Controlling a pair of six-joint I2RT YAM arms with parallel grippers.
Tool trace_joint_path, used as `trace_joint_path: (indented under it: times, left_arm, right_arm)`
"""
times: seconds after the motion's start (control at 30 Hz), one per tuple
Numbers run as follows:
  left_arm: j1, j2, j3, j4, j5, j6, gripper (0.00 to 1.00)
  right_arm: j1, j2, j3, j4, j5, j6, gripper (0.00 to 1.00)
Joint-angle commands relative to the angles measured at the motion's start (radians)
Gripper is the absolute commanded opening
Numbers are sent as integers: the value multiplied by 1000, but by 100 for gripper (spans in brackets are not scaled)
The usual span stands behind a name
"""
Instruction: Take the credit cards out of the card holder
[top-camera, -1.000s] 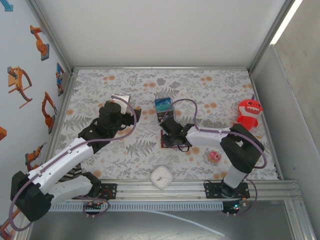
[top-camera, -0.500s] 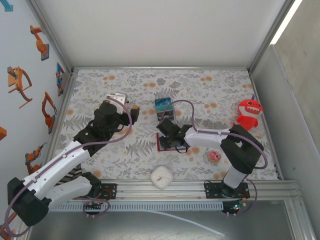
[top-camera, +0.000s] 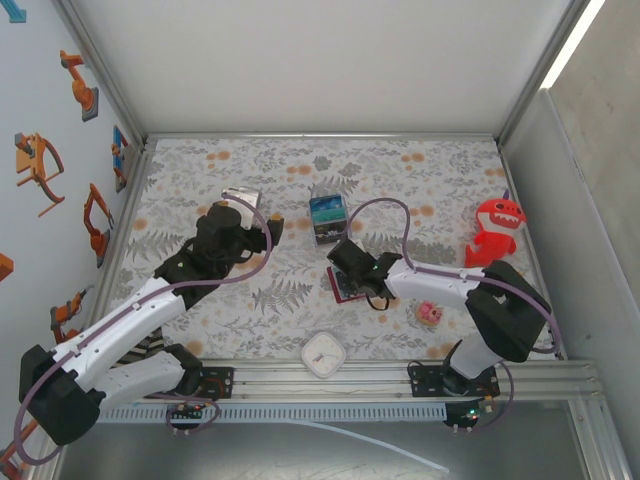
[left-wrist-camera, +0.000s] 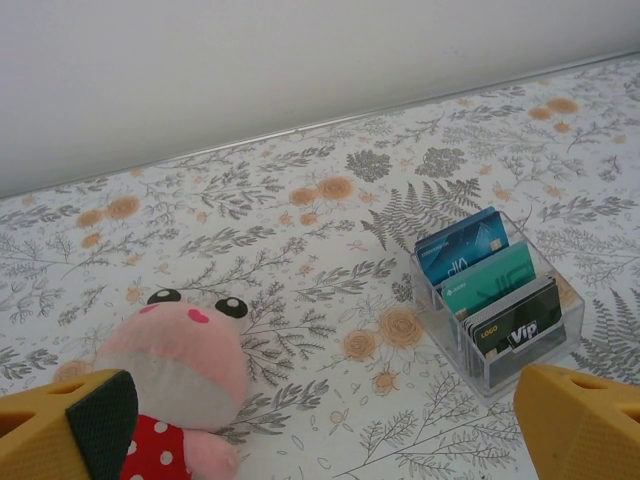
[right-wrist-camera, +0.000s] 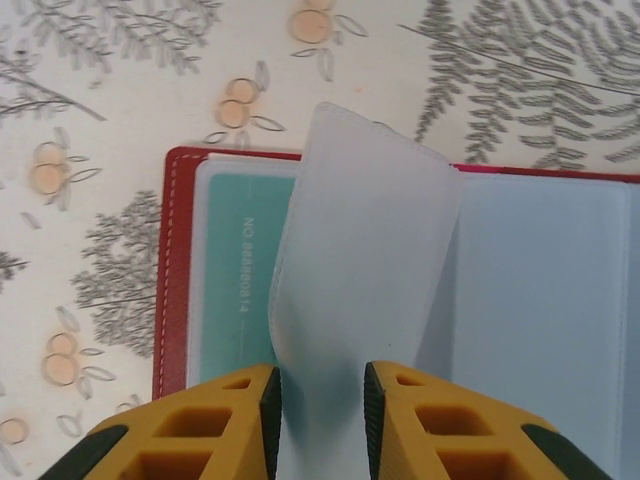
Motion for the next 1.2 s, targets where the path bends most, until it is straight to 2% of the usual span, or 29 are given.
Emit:
trace_joint_path:
  times: [0.0, 0.27, 0.73, 0.9, 1.17]
  left_arm:
    - [-11, -6, 14, 7, -7, 8, 97]
    - [-56, 15, -6, 11, -23, 13, 97]
    - [-152, 125, -14, 45, -66, 11, 97]
    - [-180, 163, -32, 80, -64, -17, 97]
    - [-198, 184, -88, 131, -83, -119, 97]
  right_arm:
    - [-31, -32, -18, -35, 53, 29, 29]
    - [-112, -84, -55, -35, 34, 21, 34]
    - [-322, -124, -105, -60, -41, -29, 33]
    - [-352, -192, -102, -92, -45, -25, 33]
    - [-347, -266, -117, -24, -259, -3, 30]
